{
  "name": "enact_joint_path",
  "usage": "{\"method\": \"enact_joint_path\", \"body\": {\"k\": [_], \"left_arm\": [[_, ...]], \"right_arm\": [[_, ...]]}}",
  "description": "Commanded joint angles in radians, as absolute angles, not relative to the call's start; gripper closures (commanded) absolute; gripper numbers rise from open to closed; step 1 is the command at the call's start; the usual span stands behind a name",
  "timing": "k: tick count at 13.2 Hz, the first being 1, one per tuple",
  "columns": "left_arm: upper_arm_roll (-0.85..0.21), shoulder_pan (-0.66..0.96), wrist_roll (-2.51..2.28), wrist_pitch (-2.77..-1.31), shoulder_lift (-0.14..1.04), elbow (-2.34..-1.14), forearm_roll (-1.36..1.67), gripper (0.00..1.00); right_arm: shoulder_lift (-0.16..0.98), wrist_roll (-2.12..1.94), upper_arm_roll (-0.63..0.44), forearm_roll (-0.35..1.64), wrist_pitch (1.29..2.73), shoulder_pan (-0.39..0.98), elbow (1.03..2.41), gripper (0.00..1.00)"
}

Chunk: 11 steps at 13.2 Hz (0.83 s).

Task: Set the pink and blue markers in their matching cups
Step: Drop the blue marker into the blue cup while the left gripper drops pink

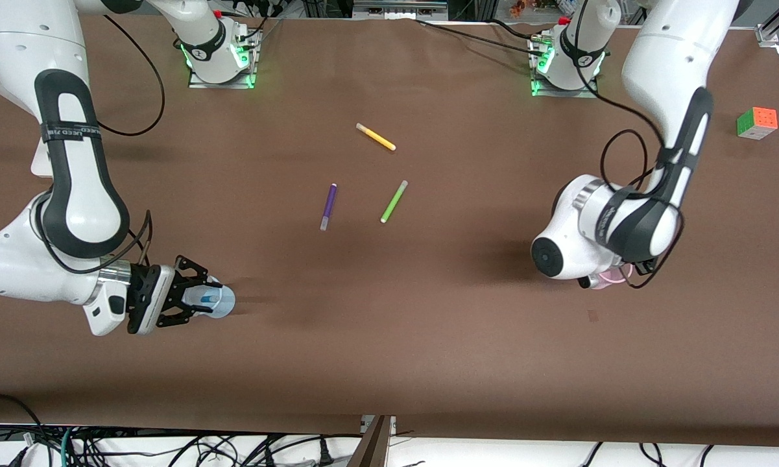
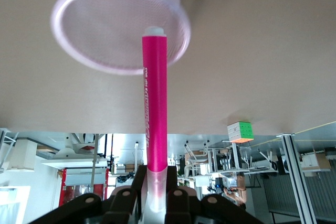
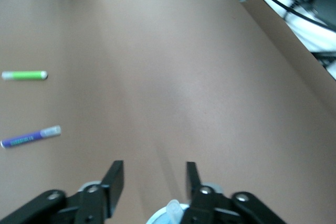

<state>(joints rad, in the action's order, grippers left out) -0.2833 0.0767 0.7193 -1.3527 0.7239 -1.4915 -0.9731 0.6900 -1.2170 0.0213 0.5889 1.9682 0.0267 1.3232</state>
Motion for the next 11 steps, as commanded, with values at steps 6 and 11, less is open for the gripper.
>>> {"method": "enact_joint_path", "body": {"k": [6, 11], "left_arm": [[-0.287, 0.106, 0.678, -1.339, 0.701, -1.459, -1.002, 0.0], [-0.278, 0.08, 0.563, -1.331, 0.612, -1.29, -0.639, 0.0]], "right_arm": [[0.638, -0.309, 0.034, 0.229, 1.631, 0.08, 1.125, 0.0], [0.534, 0.033, 0.037, 0.106, 1.455, 0.118, 1.12, 0.0]]}}
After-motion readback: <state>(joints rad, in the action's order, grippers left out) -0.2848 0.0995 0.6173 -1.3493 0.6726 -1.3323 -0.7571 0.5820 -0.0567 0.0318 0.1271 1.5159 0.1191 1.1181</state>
